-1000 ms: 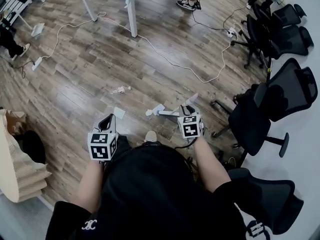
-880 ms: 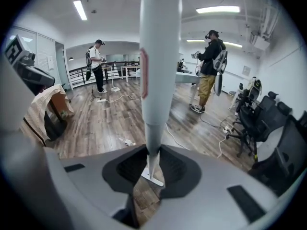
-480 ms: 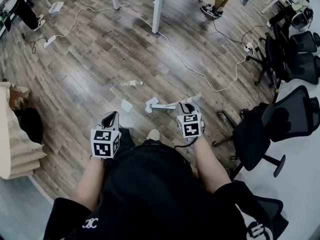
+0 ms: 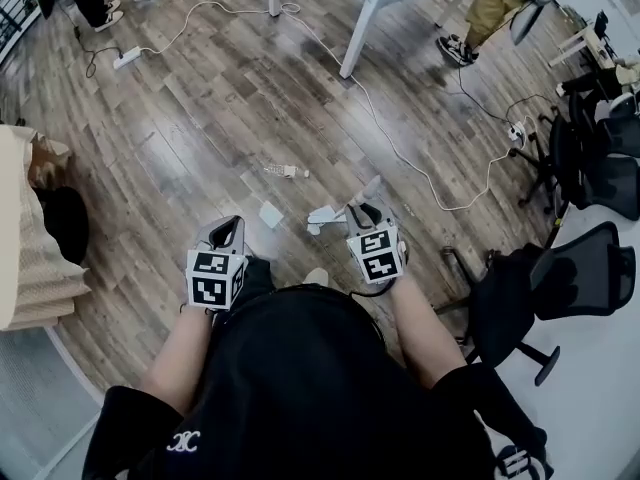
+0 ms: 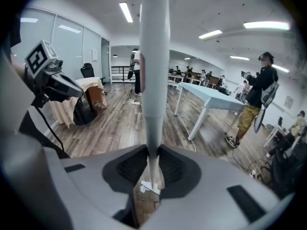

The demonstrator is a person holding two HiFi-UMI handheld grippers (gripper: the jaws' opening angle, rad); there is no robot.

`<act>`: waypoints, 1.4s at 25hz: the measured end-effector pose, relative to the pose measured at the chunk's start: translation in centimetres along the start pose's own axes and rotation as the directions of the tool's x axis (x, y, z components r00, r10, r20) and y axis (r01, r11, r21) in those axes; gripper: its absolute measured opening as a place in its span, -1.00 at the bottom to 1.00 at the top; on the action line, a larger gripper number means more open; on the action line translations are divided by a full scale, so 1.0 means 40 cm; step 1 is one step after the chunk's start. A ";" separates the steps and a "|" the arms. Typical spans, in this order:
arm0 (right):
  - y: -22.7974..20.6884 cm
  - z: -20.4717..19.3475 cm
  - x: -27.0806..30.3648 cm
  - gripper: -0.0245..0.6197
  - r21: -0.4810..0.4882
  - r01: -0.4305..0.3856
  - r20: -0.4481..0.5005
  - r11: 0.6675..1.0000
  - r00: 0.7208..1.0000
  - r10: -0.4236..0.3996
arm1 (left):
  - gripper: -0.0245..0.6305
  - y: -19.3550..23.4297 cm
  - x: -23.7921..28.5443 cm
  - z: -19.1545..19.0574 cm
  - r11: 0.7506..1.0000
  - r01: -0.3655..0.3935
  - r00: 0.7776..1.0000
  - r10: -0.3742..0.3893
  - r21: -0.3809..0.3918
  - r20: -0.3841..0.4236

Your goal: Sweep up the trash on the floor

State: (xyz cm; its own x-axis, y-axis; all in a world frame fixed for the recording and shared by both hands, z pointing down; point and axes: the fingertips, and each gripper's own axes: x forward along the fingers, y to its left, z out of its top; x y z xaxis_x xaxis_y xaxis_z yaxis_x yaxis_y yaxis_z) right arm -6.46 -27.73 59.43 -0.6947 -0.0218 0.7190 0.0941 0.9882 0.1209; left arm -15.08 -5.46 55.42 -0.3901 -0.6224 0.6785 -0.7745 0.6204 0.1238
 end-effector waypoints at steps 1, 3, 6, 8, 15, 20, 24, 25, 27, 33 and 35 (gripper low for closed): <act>0.019 0.014 0.007 -0.66 -0.011 -0.014 0.004 1.000 1.000 0.014 | -0.94 0.020 -0.002 0.000 1.000 -0.006 1.000 0.006 -0.006 0.003; 0.054 0.039 0.020 -0.66 -0.034 -0.047 0.015 0.998 0.999 0.047 | -0.94 0.056 -0.002 0.001 1.000 -0.019 1.000 0.019 -0.023 0.007; 0.109 0.075 0.045 -0.66 -0.088 -0.114 0.023 0.990 0.993 0.117 | -0.94 0.105 -0.006 0.006 0.998 -0.040 0.999 0.041 -0.050 0.014; 0.154 0.101 0.065 -0.66 -0.136 -0.168 0.028 0.976 0.984 0.173 | -0.94 0.133 -0.014 0.007 0.996 -0.058 0.998 0.059 -0.065 0.023; 0.305 0.209 0.167 -0.66 -0.277 -0.307 0.027 0.910 0.945 0.327 | -0.94 0.223 -0.075 -0.021 0.980 -0.153 0.987 0.158 -0.131 0.033; 0.427 0.278 0.226 -0.66 -0.402 -0.410 0.003 0.819 0.894 0.449 | -0.94 0.292 -0.143 -0.093 0.940 -0.257 0.963 0.267 -0.223 0.017; 0.505 0.297 0.257 -0.66 -0.493 -0.474 -0.054 0.730 0.854 0.518 | -0.94 0.327 -0.199 -0.149 0.900 -0.322 0.942 0.337 -0.295 -0.002; 0.524 0.296 0.261 -0.66 -0.516 -0.485 -0.071 0.706 0.846 0.529 | -0.94 0.337 -0.215 -0.157 0.890 -0.335 0.936 0.352 -0.309 -0.003; 0.555 0.287 0.270 -0.66 -0.553 -0.500 -0.100 0.667 0.834 0.542 | -0.94 0.355 -0.247 -0.170 0.872 -0.360 0.925 0.381 -0.333 -0.004; 0.579 0.206 0.307 -0.66 -0.561 -0.520 -0.177 0.644 0.835 0.520 | -0.94 0.386 -0.295 -0.220 0.830 -0.402 0.902 0.431 -0.387 -0.013; 0.572 0.191 0.307 -0.66 -0.546 -0.520 -0.185 0.657 0.840 0.511 | -0.94 0.393 -0.305 -0.236 0.820 -0.410 0.898 0.439 -0.400 -0.019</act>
State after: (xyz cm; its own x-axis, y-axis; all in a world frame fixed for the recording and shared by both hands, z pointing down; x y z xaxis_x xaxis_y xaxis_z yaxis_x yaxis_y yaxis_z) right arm -18.27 -4.24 65.80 -0.4032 0.4585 0.7920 0.8127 0.5773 0.0796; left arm -17.78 16.41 55.91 -0.6812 -0.2775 0.6775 -0.2762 0.9544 0.1132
